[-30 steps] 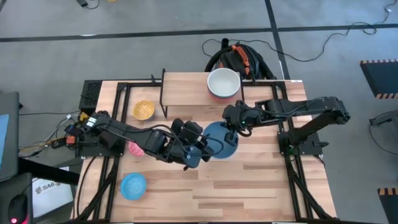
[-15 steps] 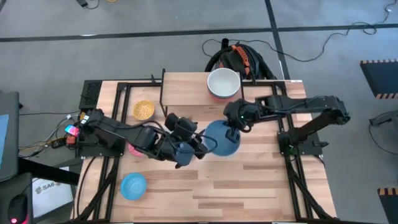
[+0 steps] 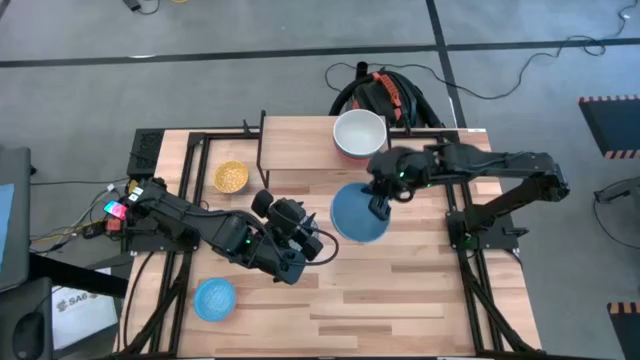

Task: Place and stack bowls onto a shelf
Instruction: Stack the blue bowl on top of the white bowl on the shelf

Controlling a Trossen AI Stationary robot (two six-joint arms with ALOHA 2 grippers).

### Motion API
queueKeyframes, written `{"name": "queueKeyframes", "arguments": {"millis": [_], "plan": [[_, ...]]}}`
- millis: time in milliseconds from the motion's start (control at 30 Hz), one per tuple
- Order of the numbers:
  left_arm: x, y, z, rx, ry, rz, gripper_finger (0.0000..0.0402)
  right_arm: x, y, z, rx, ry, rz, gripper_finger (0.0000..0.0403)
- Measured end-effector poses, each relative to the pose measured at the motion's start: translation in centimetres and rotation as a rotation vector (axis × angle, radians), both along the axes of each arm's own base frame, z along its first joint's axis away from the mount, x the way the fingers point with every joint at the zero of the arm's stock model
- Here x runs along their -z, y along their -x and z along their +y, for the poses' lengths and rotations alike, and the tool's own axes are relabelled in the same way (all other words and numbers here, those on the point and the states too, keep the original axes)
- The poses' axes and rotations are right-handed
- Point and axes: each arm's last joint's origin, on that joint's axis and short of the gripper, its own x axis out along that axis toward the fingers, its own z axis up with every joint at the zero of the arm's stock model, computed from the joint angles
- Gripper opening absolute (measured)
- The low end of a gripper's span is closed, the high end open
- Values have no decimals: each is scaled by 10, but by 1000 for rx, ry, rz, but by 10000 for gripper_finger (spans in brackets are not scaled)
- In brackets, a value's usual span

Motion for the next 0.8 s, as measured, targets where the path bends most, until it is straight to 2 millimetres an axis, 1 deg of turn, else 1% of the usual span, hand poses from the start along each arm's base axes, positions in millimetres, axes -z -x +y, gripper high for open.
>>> {"name": "queueKeyframes", "arguments": {"millis": [167,333,500,633,700,800], "plan": [[3,0,1,51,28,65,167,-18,14,-12,43,8,-68,23],[6,-6,2,134,44,131,167,-27,27,-20,70,-1,-98,23],[0,-19,2,252,48,104,167,-33,36,-26,75,-23,-130,23],[-5,-29,8,339,52,80,167,-36,42,-30,80,-33,-150,23],[-1,-35,11,358,41,58,167,-38,45,-32,83,-37,-156,23],[14,-44,14,406,52,45,167,-39,47,-34,86,-41,-160,23]]}}
